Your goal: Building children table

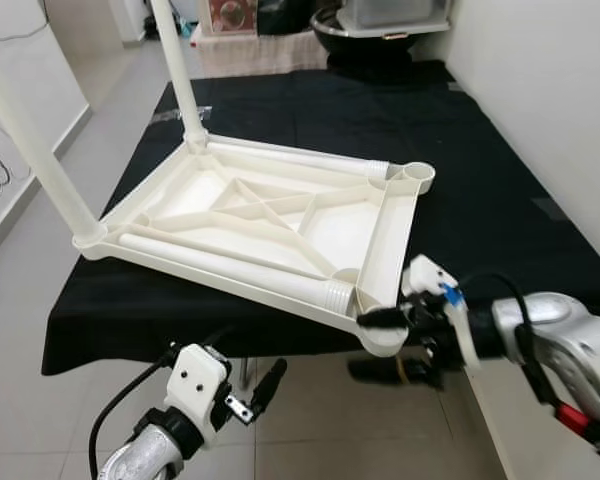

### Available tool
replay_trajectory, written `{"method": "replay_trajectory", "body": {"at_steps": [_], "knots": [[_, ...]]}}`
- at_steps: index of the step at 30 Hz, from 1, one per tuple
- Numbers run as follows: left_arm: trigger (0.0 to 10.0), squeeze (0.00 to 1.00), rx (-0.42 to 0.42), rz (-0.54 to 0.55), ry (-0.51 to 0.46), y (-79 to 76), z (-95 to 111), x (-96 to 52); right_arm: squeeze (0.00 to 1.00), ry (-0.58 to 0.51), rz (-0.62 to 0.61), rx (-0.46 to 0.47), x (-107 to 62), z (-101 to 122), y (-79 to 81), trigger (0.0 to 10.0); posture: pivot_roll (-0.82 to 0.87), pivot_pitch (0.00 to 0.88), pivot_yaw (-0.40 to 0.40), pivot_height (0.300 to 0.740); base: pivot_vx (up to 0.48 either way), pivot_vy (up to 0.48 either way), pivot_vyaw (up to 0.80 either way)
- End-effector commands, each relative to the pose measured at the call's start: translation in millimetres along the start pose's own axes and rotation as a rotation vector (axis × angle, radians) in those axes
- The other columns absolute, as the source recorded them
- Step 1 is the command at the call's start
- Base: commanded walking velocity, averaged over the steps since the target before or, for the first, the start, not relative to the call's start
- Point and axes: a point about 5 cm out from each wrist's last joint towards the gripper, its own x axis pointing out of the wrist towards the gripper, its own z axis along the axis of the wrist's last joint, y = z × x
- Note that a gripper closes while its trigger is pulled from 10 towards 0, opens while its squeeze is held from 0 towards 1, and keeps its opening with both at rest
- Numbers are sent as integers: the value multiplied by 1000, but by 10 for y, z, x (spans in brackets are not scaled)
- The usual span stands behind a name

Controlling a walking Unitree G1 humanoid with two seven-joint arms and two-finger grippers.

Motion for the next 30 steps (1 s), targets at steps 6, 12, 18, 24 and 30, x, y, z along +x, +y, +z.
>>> {"method": "replay_trajectory", "body": {"at_steps": [6, 12, 18, 24, 30], "knots": [[10000, 0, 16, 34, -4, 40, -10, -47, 0, 39, 5, 73, 92, -19, 31, 10000, -16, 137, 28, 740, 0, 0, 0], [10000, 0, 20, 35, -3, 48, -23, -37, 0, 93, -21, 79, 107, -58, 1, 10000, -18, 138, 24, 740, 0, 0, 0], [10000, 0, 29, 43, -12, 58, -32, -19, 0, 69, -37, 87, 167, 9, -25, 10000, -20, 139, 16, 740, 0, 0, 0], [10000, 0, 33, 48, -17, 51, -38, -23, 0, -44, -23, 192, 341, 130, 45, 10000, -21, 138, 13, 740, 0, 0, 0], [10000, 0, 33, 46, -23, 53, -33, -22, 0, -97, -55, 273, 469, 165, 41, 10000, -29, 141, 9, 740, 0, 0, 0]]}}
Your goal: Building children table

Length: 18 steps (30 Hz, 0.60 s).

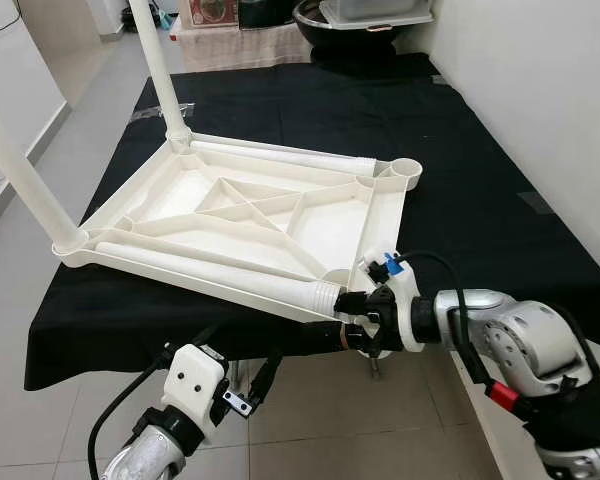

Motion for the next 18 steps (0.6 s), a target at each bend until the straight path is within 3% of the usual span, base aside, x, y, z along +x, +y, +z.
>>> {"method": "replay_trajectory", "body": {"at_steps": [1, 2, 8, 18], "knots": [[10000, 0, 4, 6, 8, 9, -32, -14, 0, -17, 1, 34, 86, 29, 34, 10000, -29, 141, 9, 740, 0, 0, 0], [10000, 0, 5, 8, 5, 16, -29, -8, 0, 1, -42, 84, 152, -20, 11, 10000, -31, 140, 8, 740, 0, 0, 0], [10000, 0, 6, 10, 2, 17, -25, 1, 0, 29, -116, 172, 228, -79, -35, 10000, -32, 141, 6, 740, 0, 0, 0], [10000, 0, 7, 12, -3, 9, -6, 21, 0, -33, -119, 320, 288, 28, -35, 10000, -33, 142, 2, 740, 0, 0, 0]]}}
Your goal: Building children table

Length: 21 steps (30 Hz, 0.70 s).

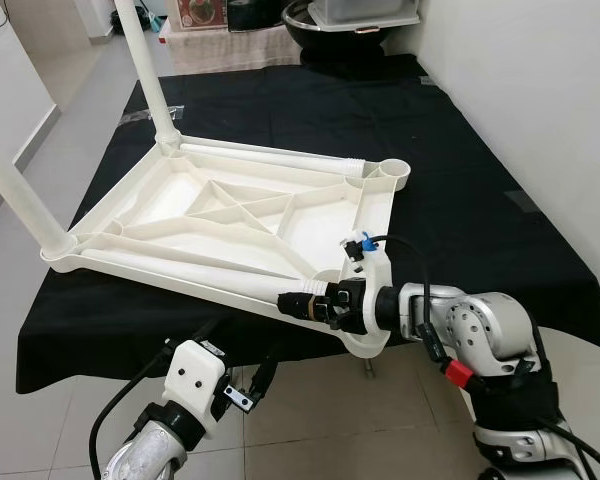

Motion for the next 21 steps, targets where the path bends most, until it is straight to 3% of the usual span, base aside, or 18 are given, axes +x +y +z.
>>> {"method": "replay_trajectory", "body": {"at_steps": [1, 2, 17, 21], "knots": [[10000, 0, 1, 6, 17, -3, -37, -17, 0, 26, -8, 75, 40, -59, -18, 3529, -34, 142, 3, 740, 0, 0, 0], [10000, 0, 1, 7, 17, -4, -36, -15, 0, 19, 1, 101, 47, -48, -5, 0, -33, 142, 2, 740, 0, 0, 0], [10000, 0, 1, 11, 18, -14, -27, 1, 0, -13, 39, 187, 75, 28, 37, 0, -34, 147, 3, 740, 0, 0, 0], [10000, 0, 0, 13, 19, -11, -30, 5, 0, -115, 126, 228, 25, 144, 75, 0, -35, 145, 3, 740, 0, 0, 0]]}}
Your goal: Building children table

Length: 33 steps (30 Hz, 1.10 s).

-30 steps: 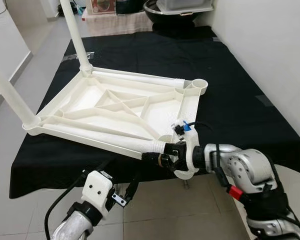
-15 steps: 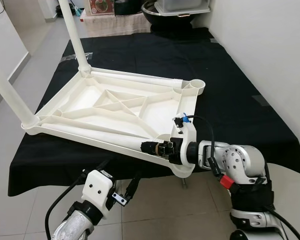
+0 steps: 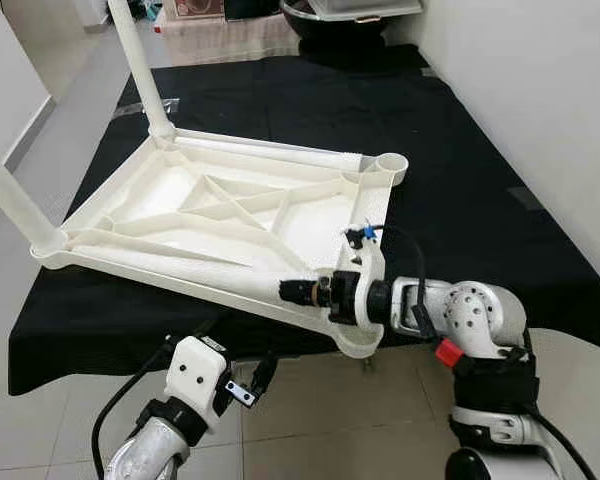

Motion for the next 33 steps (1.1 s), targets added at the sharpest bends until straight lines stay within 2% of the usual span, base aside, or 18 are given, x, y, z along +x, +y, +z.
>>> {"method": "replay_trajectory", "body": {"at_steps": [1, 3, 4, 5, 7, 8, 10, 13, 16, 18, 21, 25, 27, 28, 29, 30, 31, 33], "knots": [[10000, 0, 4, 1, 33, -4, -50, -25, 0, -61, 1, 22, -40, 69, -22, 0, -35, 145, 3, 740, 0, 0, 0], [10000, 0, 4, 1, 33, -4, -51, -25, 0, -66, 5, 28, -47, 74, -25, 0, -35, 145, 3, 740, 0, 0, 0], [10000, 0, 5, 1, 33, 3, -51, -24, 0, -106, 62, 29, -111, 116, -12, 0, -35, 146, 6, 740, 0, 0, 0], [10000, 0, 5, 1, 33, 3, -51, -24, 0, -106, 62, 29, -111, 116, -12, 0, -35, 146, 6, 740, 0, 0, 0], [10000, 0, 9, 3, 33, 21, -52, -15, 0, -173, 164, 38, -242, 193, 9, 0, -36, 145, 6, 740, 0, 0, 0], [10000, 0, 9, 3, 33, 21, -52, -15, 0, -173, 164, 38, -242, 193, 9, 0, -36, 145, 6, 740, 0, 0, 0], [10000, 0, 10, 11, 27, 54, -40, 9, 0, -230, 225, 41, -387, 260, -6, 0, -37, 144, 8, 740, 0, 0, 0], [10000, 0, 13, 14, 22, 74, -31, 27, 0, -252, 237, 41, -444, 286, -25, 0, -38, 142, 10, 740, 0, 0, 0], [10000, 0, 41, 15, -2, 132, 15, 120, 0, -347, 211, 60, -619, 379, -180, 0, -40, 139, 15, 740, 0, 0, 0], [10000, 0, 41, 14, -16, 144, 45, 162, 0, -383, 217, 64, -679, 420, -200, 0, -41, 137, 16, 740, 0, 0, 0], [10000, 0, 3, 25, -56, 165, 135, 256, 0, -455, 221, 58, -765, 494, -214, 0, -43, 134, 20, 740, 0, 0, 0], [10000, 0, -254, 101, -180, 235, 403, 460, 0, -654, 251, 64, -813, 602, -177, 0, -45, 130, 23, 740, 0, 0, 0], [10000, 0, -254, 101, -180, 235, 403, 460, 0, -654, 251, 64, -813, 602, -177, 0, -45, 130, 23, 740, 0, 0, 0], [10000, 0, -335, 128, -216, 280, 475, 509, 0, -727, 264, 43, -824, 630, -144, 0, -47, 125, 23, 740, 0, 0, 0], [10000, 0, -450, 164, -273, 369, 581, 593, 0, -767, 319, 49, -818, 626, -88, 0, -46, 120, 22, 740, 0, 0, 0], [10000, 0, -450, 164, -273, 369, 581, 593, 0, -767, 319, 49, -818, 626, -88, 0, -46, 120, 22, 740, 0, 0, 0], [10000, 0, -532, 182, -312, 427, 656, 651, 0, -792, 359, 55, -817, 622, -52, 0, -46, 120, 22, 740, 0, 0, 0], [10000, 0, -712, 213, -381, 572, 810, 811, 0, -773, 409, 36, -764, 561, 7, 0, -47, 112, 26, 740, 0, 0, 0]]}}
